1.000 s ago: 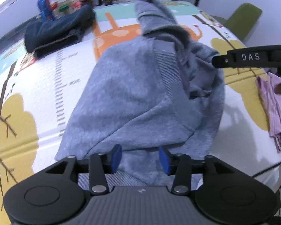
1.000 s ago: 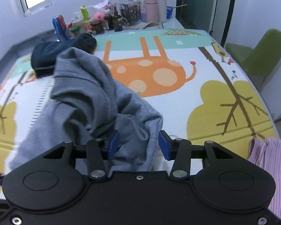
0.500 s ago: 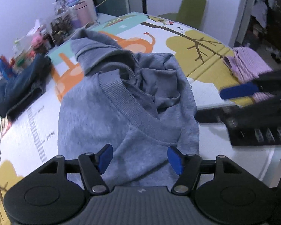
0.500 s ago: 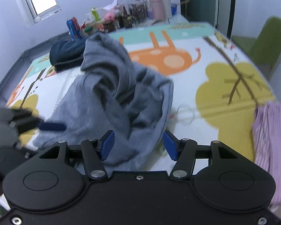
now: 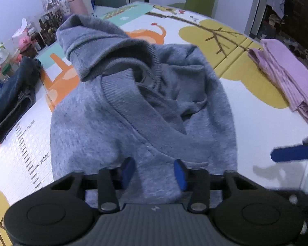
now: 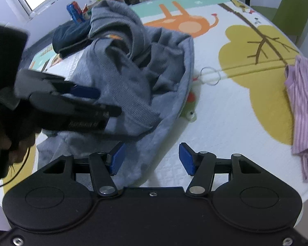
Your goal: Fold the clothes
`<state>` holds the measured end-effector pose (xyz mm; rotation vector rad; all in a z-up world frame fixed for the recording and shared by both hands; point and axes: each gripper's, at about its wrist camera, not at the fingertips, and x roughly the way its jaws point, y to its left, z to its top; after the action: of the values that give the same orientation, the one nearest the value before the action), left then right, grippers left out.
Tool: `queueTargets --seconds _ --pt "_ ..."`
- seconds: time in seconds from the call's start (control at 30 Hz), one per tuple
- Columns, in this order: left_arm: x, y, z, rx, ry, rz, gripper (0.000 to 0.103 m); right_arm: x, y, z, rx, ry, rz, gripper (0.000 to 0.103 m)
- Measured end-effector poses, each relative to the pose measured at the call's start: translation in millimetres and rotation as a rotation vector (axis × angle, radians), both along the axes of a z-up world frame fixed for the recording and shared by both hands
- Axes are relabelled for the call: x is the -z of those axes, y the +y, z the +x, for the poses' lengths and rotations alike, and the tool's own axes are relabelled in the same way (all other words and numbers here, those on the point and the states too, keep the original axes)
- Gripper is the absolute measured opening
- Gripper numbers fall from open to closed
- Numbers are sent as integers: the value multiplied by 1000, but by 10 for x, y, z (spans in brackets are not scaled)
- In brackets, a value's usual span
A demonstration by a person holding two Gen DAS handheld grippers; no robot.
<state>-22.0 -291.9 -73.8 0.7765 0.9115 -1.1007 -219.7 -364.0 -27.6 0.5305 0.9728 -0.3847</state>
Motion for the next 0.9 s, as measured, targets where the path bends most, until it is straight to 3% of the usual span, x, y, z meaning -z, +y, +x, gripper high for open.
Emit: queueTargets --seconds 0.07,0.27,0.4,0.5,0.63,0.77,0.9 --pt "31 -10 66 -21 -5 15 12 18 65 20 -10 2 11 56" --pt "35 28 277 -48 63 3 3 50 242 129 -51 17 27 56" --pt "-22 71 295 -34 80 -12 2 67 310 204 -69 23 30 58" --pt "-89 101 250 16 98 -37 12 80 360 248 -75 26 32 58" --pt "-139 97 135 83 80 -59 51 95 410 297 -75 34 32 59" --pt "-82 33 41 126 22 -39 57 88 446 323 -72 33 30 59" --pt "13 -55 55 129 22 -21 57 95 467 335 -66 37 36 59"
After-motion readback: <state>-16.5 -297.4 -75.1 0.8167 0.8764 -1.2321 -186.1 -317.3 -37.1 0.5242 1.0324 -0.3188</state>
